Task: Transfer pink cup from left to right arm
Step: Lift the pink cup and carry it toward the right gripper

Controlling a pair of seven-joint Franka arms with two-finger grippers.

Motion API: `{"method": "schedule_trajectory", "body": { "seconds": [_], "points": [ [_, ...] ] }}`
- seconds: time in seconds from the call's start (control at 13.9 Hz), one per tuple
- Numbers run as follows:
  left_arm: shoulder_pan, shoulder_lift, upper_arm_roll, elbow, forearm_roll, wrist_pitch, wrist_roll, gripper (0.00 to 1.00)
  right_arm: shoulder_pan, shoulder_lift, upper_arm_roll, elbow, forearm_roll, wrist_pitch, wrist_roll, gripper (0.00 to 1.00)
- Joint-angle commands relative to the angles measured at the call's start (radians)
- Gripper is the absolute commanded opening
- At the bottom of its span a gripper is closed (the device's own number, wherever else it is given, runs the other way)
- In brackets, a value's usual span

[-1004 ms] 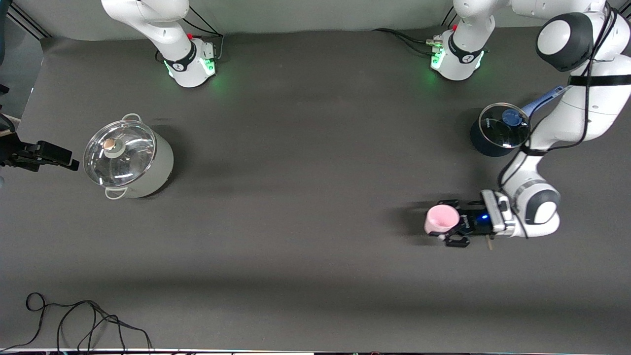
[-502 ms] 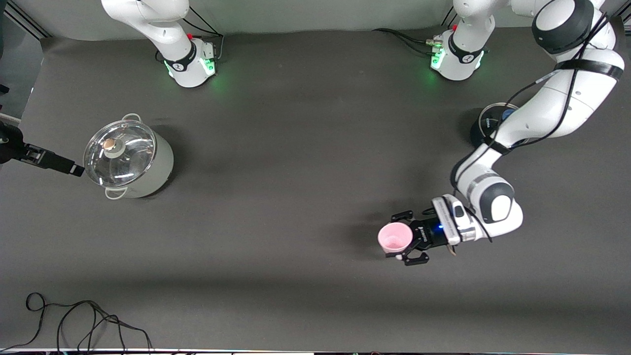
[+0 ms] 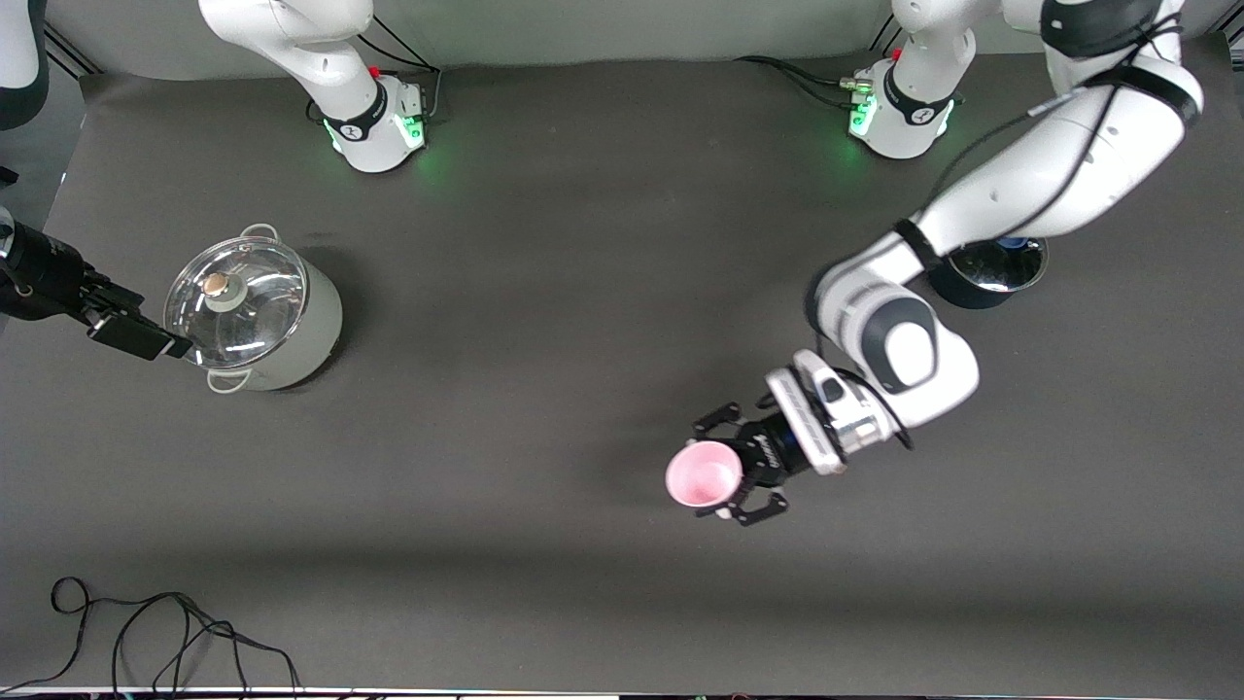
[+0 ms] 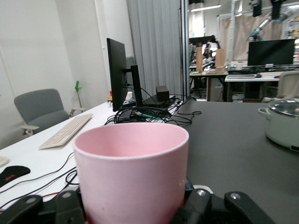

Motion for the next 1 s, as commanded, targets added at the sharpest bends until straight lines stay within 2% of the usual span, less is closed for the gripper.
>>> {"method": "schedule_trajectory", "body": {
  "seconds": [0.0, 0.36, 0.57, 0.86, 0.93],
  "points": [
    [-0.141, -0.029, -0.002, 0.086, -0.013, 0.185, -0.094, 0.0, 0.003, 0.0, 0.0, 0.011, -0.01, 0.0, 0.03, 1.0],
    [-0.397, -0.033, 0.002, 0.258, -0.012, 0.446, -0.18, 0.0, 0.007, 0.003, 0.006, 0.017, 0.0, 0.001, 0.036, 1.0],
    [-0.508, -0.033, 0.004, 0.305, -0.013, 0.554, -0.186, 0.0, 0.096, 0.021, 0.015, 0.068, 0.002, 0.0, 0.097, 1.0],
    [-0.626, -0.051, 0.054, 0.384, -0.013, 0.555, -0.227, 0.0, 0.212, 0.079, 0.017, 0.161, 0.005, 0.0, 0.339, 1.0],
    [-0.638, -0.052, 0.059, 0.396, -0.01, 0.555, -0.252, 0.0, 0.235, 0.081, 0.017, 0.175, 0.031, 0.001, 0.394, 1.0]
  ]
}}
